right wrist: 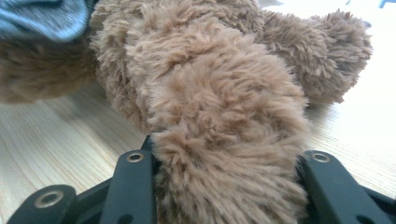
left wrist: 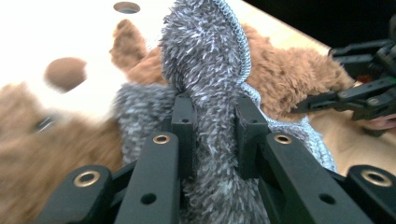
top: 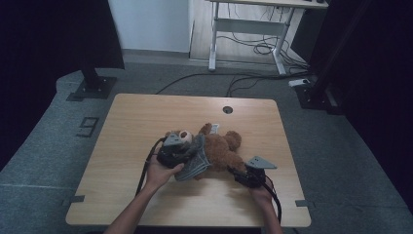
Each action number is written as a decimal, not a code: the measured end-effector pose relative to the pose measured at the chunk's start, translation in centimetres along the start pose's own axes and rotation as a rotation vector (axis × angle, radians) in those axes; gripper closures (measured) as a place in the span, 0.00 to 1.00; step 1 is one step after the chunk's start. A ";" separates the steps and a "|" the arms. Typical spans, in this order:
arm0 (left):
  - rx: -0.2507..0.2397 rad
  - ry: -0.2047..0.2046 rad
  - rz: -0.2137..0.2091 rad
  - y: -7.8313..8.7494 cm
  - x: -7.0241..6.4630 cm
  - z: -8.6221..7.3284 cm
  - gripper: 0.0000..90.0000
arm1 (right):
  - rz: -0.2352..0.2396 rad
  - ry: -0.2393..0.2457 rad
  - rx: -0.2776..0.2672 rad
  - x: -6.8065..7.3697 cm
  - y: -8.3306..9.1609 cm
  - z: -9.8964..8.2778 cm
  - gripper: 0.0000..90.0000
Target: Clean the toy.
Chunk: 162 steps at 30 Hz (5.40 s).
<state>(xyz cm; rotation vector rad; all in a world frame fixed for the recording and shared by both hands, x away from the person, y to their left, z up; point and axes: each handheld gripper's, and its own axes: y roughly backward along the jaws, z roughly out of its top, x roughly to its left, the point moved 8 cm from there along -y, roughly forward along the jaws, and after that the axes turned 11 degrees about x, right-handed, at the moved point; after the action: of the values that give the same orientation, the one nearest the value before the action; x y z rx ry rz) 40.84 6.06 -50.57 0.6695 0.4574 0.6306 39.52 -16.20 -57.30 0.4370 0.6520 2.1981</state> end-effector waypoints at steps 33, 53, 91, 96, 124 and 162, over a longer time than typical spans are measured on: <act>-0.067 0.082 0.116 5.2 6.1 -0.7 0.81 | 0.003 0.020 0.010 0.0 0.1 -0.2 0.62; -0.016 0.097 0.012 0.6 6.1 2.3 0.81 | 0.012 0.036 0.019 0.1 0.4 -0.7 0.53; -0.047 -0.046 -0.062 0.2 -3.8 3.0 0.82 | 0.118 0.103 0.099 3.3 -1.1 0.8 0.56; 0.019 -0.100 -0.090 -5.2 -8.6 5.9 0.82 | 0.116 0.111 0.094 3.5 -1.0 0.5 0.58; -0.129 0.027 0.100 1.6 0.3 1.6 0.83 | 0.147 0.110 0.119 3.7 -1.1 -0.4 0.66; -0.103 -0.010 -0.002 1.0 -2.8 3.0 0.83 | 0.161 0.088 0.117 3.5 -1.1 -0.4 0.65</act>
<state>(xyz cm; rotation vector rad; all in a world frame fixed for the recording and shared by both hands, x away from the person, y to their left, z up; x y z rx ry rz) 40.15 3.51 -47.24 0.5743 0.4133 0.6441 37.72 -13.00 -57.92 0.4687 0.8215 2.3495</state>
